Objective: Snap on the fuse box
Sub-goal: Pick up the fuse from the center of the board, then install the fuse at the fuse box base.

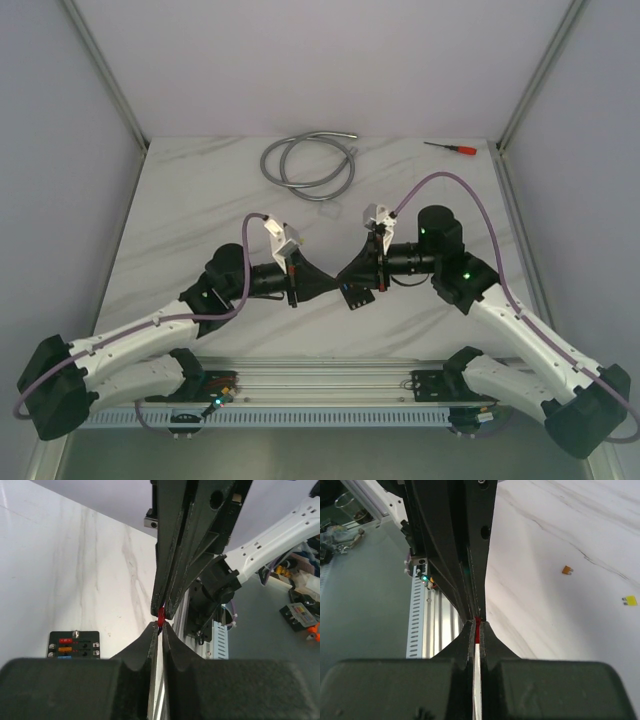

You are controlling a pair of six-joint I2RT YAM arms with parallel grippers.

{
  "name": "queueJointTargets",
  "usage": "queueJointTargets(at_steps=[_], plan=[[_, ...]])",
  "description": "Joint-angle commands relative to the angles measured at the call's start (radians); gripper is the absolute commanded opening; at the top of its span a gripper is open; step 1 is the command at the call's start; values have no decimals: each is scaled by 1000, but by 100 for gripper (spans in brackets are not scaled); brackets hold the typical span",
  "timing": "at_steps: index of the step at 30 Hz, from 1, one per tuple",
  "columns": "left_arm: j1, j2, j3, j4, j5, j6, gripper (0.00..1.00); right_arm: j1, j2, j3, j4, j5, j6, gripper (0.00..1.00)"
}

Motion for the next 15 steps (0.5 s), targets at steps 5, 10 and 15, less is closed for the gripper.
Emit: queueJointTargets(at_steps=[5,10,15], plan=[[19,1,-2,-17,-156,-6,53,-2,-49,-38,-116,310,44,0],[66,-4,-28,-120,-360,-78,77,-2,-62,-59,-222,543,90,0],[127,-16,-74,-162,-480,-168,88,-2,-28,-95,-271,706,145,0]])
